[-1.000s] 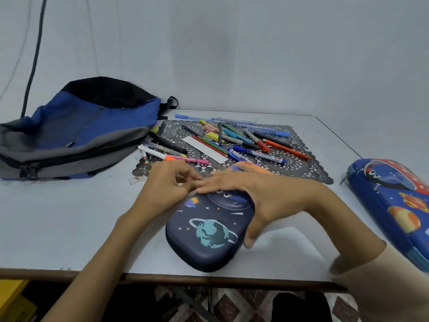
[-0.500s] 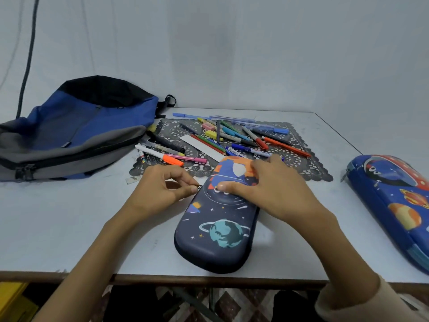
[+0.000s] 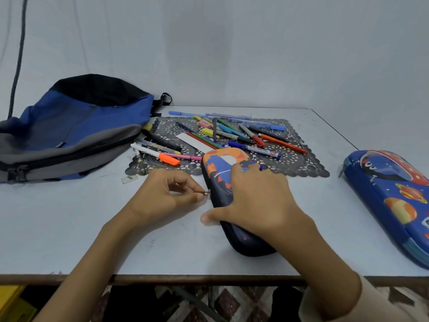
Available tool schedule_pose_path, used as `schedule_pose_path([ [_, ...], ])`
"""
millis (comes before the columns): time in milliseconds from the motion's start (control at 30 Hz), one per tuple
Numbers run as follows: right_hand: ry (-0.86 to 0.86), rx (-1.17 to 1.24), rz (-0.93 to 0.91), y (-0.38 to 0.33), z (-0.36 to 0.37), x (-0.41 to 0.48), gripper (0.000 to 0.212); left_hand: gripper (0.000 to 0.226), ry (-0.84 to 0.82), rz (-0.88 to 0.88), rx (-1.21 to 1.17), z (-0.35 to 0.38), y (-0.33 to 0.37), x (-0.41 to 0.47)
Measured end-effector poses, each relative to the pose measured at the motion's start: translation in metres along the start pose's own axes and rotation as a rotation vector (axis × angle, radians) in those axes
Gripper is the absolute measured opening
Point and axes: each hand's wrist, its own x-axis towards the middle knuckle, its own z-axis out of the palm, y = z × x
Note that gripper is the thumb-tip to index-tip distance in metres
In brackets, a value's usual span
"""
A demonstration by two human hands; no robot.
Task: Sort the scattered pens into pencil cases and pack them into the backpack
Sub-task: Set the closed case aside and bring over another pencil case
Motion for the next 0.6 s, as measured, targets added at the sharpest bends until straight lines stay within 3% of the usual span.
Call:
schedule_pose_path([
  [267,-0.082,0.188,-0.046,0.025,0.009,0.002,0.09,0.01,0.092,-0.001,0.117,0.002,0.001,0.003],
  [400,-0.132,0.311,-0.144,0.048,0.007,-0.003,0.094,0.025,0.194,0.001,0.204,-0.017,-0.007,0.007],
  [600,-0.179,0.322,-0.318,0.066,0.006,0.0,0.089,0.032,0.202,0.036,0.272,-0.035,-0.016,0.001],
])
